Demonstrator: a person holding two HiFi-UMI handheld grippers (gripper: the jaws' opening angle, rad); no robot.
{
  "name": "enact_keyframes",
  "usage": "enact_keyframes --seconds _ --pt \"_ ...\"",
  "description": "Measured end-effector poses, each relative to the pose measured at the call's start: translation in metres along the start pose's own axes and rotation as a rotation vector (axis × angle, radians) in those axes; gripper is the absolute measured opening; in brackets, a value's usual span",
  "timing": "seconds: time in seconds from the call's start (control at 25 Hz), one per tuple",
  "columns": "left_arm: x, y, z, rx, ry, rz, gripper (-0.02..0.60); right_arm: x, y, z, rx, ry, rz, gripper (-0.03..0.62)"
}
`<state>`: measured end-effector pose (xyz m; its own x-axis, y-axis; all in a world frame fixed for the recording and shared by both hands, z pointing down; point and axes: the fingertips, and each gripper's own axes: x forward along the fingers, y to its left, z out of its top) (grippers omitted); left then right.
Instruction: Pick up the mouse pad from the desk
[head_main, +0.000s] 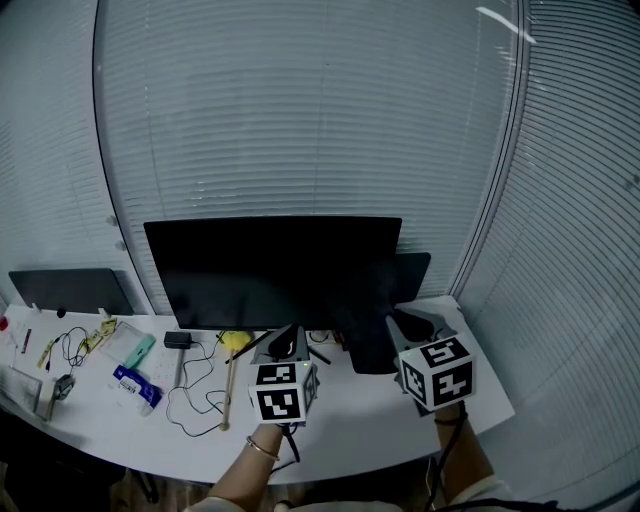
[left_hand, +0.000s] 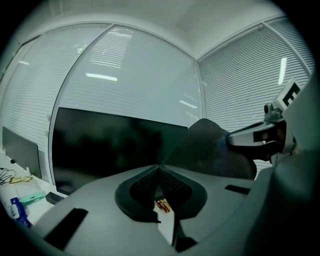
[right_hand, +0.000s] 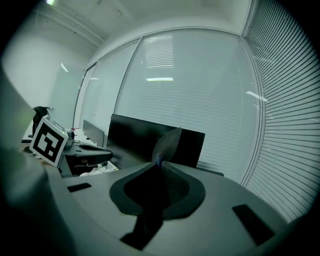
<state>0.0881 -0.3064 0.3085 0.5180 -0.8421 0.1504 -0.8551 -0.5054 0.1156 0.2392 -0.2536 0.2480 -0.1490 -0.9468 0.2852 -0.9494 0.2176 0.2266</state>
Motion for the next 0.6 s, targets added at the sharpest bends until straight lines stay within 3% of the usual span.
enact_keyframes --seconds 0.6 --pt "0.016 0.004 0.002 -0.011 -0.006 -0.011 0.005 0.011 -0.008 0.003 0.011 -0.006 -0.013 0.052"
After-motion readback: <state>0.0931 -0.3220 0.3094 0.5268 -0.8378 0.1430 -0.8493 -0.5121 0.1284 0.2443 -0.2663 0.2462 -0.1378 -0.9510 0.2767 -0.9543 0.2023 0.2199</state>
